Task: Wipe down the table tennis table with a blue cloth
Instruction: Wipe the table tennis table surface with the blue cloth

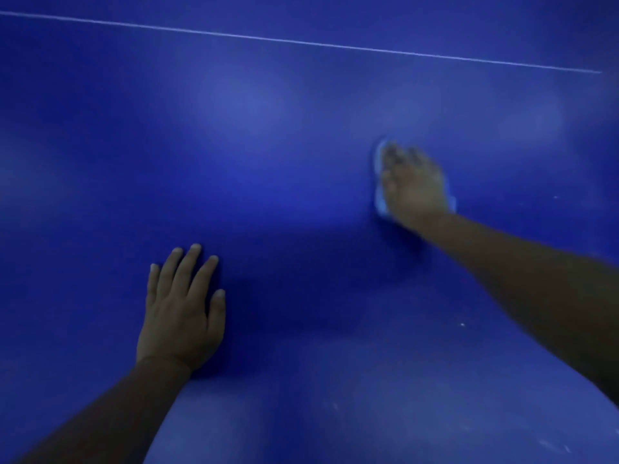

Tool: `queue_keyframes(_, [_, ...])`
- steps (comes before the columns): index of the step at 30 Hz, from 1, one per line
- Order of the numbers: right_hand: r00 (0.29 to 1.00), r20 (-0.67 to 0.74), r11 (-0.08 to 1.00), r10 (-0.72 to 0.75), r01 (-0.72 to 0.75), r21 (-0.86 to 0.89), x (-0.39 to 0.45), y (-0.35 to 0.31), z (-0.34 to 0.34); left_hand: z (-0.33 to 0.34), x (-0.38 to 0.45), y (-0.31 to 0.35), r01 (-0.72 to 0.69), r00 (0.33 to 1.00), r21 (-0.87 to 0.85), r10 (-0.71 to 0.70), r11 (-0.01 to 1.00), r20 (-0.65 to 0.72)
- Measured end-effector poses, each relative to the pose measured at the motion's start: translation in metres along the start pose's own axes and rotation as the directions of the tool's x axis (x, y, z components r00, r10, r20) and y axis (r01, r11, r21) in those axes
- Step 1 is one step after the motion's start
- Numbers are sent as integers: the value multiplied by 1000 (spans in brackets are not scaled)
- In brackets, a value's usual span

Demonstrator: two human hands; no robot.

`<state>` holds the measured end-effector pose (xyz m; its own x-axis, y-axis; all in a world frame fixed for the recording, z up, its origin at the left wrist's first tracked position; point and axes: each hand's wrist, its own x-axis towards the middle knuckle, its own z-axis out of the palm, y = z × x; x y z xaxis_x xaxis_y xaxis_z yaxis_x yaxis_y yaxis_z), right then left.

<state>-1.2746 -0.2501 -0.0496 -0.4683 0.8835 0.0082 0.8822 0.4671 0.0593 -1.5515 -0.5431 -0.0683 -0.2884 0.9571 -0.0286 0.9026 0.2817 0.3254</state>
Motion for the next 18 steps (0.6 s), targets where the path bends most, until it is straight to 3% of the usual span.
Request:
queue_keyframes(2, [975,-16,973,222,-220,74,5,7,2,0,1,1,1,1000,-4,-1,1000,5])
queue_keyframes(3, [979,-28,978,201,-199,66,-8,-9,6,-1,1,0,-1,1000,-6,1,1000,8])
queue_keyframes(5, [996,-59,995,-72,76,59,-59,-57,14,-1,1,0,-7,1000,-10,7,1000,15])
queue_keyframes(6, [956,-58,953,-289,293,77,-97,-80,19,-2,0,-1,-10,1000,-11,10,1000,16])
queue_keyframes(8, [715,4,712,-699,694,106,-178,-109,25,-2,0,-3,-16,1000,-13,16,1000,14])
queue_keyframes(9, [609,37,608,-792,784,122,-193,-106,23,-2,-1,-3,-21,1000,-16,22,1000,15])
queue_keyframes(10, [553,47,555,-832,824,113,-186,-96,22,-1,0,-4,-27,1000,-22,27,999,13])
queue_keyframes(11, [594,23,594,-804,803,38,-167,-87,22,-1,0,-5,-29,1000,-26,30,999,6])
queue_keyframes(12, [716,3,716,-698,698,-3,-143,-82,19,0,0,-6,-32,999,-29,32,999,1])
queue_keyframes(13, [865,-14,865,-501,501,-1,-118,-79,13,0,0,-6,-35,999,-30,35,999,-3])
queue_keyframes(14, [965,-29,965,-261,262,25,-98,-79,6,1,0,-6,-37,999,-28,36,999,-7])
queue_keyframes(15, [997,-28,995,-66,68,73,-89,-84,3,2,-1,-7,-37,999,-24,37,999,-13])
queue_keyframes(16, [999,-29,994,29,-25,108,-93,-98,5,2,-1,-7,-37,999,-26,37,999,-16])
queue_keyframes(18, [997,-41,991,-64,69,111,-138,-135,11,0,-1,-7,-26,1000,-70,26,997,1])
